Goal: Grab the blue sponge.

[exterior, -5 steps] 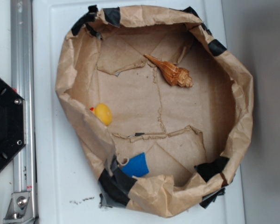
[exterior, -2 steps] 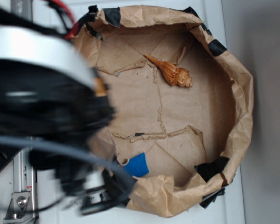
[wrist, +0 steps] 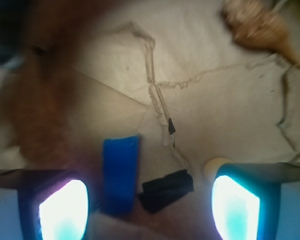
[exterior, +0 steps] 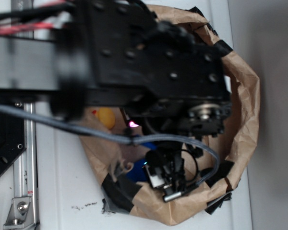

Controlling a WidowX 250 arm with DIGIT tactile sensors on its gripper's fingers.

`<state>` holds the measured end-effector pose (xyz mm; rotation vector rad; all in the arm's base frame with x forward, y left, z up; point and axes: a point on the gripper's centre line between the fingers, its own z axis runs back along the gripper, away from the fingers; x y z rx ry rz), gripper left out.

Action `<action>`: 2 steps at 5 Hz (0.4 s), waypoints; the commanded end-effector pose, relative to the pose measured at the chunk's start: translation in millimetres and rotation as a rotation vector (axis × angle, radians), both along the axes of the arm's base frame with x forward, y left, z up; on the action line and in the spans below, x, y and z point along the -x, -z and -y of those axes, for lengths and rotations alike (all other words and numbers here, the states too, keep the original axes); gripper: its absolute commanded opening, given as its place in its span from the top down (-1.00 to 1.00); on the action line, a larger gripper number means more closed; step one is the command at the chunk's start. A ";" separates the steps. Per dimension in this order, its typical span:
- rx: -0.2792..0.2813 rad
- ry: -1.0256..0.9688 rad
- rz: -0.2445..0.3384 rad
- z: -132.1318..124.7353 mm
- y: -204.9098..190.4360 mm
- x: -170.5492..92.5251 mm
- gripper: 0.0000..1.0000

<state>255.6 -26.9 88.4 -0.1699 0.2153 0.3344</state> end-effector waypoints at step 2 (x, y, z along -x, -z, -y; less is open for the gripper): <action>0.186 -0.051 -0.133 28.6 63.9 16.3 -1.00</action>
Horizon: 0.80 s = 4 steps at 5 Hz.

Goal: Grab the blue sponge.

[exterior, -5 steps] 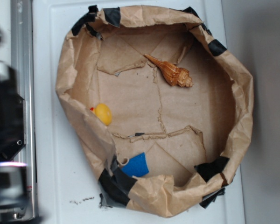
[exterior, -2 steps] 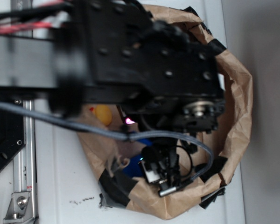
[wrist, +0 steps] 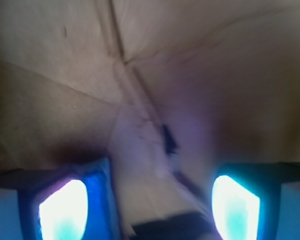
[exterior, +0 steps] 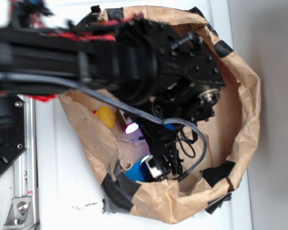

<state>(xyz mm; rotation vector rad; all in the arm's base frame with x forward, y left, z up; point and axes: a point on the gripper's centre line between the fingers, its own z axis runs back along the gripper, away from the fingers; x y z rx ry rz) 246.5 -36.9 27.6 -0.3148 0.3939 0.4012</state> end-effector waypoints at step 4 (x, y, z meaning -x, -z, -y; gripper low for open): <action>-0.013 -0.009 0.222 13.1 -87.5 -2.6 -1.00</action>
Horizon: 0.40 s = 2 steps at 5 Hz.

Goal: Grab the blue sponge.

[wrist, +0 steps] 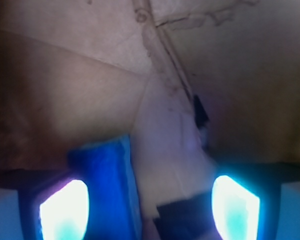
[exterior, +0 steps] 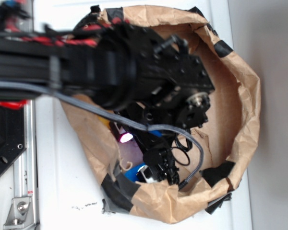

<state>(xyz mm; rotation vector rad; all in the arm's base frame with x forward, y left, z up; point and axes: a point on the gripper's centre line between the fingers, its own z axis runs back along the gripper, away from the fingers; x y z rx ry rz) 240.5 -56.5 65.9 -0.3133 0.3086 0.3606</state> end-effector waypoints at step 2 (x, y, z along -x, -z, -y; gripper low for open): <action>0.007 -0.024 0.140 -3.9 -49.8 -13.0 -1.00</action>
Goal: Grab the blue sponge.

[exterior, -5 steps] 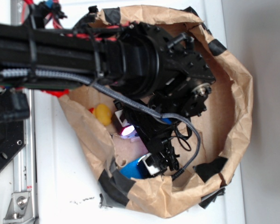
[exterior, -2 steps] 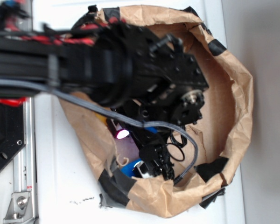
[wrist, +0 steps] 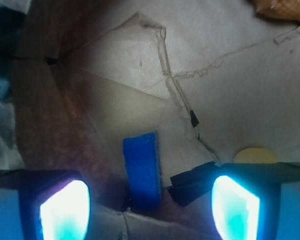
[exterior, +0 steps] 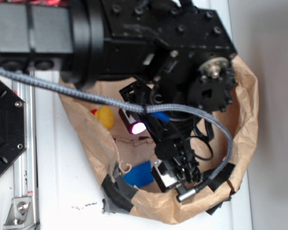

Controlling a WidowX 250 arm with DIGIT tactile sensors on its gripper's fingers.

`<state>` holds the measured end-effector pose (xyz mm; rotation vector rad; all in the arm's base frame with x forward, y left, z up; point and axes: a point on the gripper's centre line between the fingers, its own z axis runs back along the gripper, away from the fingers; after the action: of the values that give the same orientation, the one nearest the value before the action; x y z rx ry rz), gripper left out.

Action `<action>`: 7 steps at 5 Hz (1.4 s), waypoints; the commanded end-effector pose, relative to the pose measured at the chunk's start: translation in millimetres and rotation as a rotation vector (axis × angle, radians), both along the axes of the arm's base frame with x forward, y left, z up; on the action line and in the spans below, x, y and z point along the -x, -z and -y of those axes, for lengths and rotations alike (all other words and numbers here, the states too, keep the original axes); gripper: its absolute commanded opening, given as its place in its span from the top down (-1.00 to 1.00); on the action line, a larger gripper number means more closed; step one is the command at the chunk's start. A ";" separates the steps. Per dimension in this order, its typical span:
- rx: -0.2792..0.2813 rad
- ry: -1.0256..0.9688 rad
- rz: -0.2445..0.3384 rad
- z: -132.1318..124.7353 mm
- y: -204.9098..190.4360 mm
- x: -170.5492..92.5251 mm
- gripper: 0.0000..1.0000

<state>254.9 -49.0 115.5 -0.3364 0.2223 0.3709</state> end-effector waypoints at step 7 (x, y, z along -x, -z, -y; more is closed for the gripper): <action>-0.099 0.140 -0.132 78.5 90.1 46.6 -1.00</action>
<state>226.0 -112.8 27.2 -0.2004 0.3576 0.3281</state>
